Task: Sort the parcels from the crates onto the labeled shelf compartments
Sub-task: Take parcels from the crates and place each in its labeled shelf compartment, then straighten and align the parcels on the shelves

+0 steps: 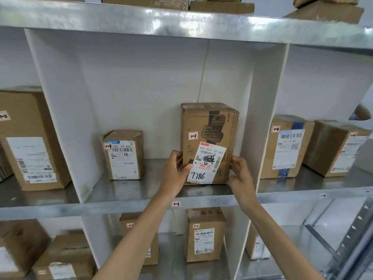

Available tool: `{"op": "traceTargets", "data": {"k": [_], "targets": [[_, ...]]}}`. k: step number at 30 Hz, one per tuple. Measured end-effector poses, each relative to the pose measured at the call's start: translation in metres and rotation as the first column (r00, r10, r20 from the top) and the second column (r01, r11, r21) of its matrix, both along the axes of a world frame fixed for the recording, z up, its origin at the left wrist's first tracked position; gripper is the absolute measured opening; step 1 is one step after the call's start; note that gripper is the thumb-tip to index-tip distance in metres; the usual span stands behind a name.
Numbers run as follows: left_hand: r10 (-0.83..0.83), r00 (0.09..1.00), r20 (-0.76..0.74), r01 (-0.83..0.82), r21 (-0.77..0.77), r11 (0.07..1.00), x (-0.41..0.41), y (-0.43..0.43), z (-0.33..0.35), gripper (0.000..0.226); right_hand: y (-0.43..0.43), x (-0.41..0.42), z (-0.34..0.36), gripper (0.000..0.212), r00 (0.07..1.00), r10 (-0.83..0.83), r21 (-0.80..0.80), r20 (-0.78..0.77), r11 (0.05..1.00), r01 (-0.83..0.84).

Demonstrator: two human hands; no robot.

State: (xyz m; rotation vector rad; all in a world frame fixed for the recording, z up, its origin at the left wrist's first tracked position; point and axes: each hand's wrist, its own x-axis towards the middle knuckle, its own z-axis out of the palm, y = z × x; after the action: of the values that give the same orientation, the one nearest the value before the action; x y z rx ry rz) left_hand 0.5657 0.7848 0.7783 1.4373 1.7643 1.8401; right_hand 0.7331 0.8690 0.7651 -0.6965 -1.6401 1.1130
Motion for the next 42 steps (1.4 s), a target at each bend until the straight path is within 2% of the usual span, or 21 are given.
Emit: {"op": "traceTargets", "data": {"k": [7,16,23,25,27,29,31,36,39,42], "targets": [[0.004,0.999,0.035,-0.004,0.017,1.0,0.005,0.0,-0.004,0.032,-0.002,0.001,0.0,0.051,0.998,-0.034,0.075,0.046,0.997,0.031],[0.027,0.998,0.064,-0.027,-0.007,1.0,0.018,0.003,-0.004,0.033,0.001,0.014,-0.001,0.054,0.996,-0.016,0.096,0.091,0.995,0.007],[0.059,0.998,0.019,-0.058,-0.062,0.996,0.024,-0.002,-0.005,0.047,-0.014,0.019,-0.001,0.073,0.986,0.07,0.166,0.149,0.982,-0.095],[0.075,0.997,0.032,-0.071,-0.101,0.992,0.023,-0.005,-0.004,0.051,-0.022,0.023,-0.003,0.07,0.986,0.046,0.248,0.162,0.965,-0.086],[0.118,0.991,0.063,-0.109,-0.126,0.986,0.022,-0.009,0.0,0.056,-0.029,0.026,-0.004,0.067,0.982,-0.049,0.395,0.181,0.918,-0.027],[0.164,0.984,0.067,-0.158,-0.091,0.983,0.023,-0.015,0.005,0.055,-0.035,0.028,-0.001,0.065,0.978,-0.148,0.527,0.15,0.848,0.047],[0.21,0.977,0.039,-0.209,-0.019,0.978,0.025,-0.024,0.012,0.05,-0.043,0.03,0.009,0.063,0.978,-0.173,0.603,0.116,0.795,0.069],[0.286,0.958,-0.04,-0.277,0.151,0.949,0.033,-0.062,0.028,0.03,-0.064,0.015,0.024,0.055,0.992,-0.024,0.69,0.127,0.721,-0.07],[0.339,0.936,-0.092,-0.317,0.198,0.928,0.03,-0.094,0.033,0.023,-0.081,-0.005,0.029,0.05,0.982,0.064,0.69,0.176,0.704,-0.17],[0.403,0.912,-0.081,-0.381,0.206,0.902,0.023,-0.128,0.034,0.02,-0.104,-0.024,0.04,0.046,0.967,0.143,0.663,0.209,0.707,-0.247]]}}
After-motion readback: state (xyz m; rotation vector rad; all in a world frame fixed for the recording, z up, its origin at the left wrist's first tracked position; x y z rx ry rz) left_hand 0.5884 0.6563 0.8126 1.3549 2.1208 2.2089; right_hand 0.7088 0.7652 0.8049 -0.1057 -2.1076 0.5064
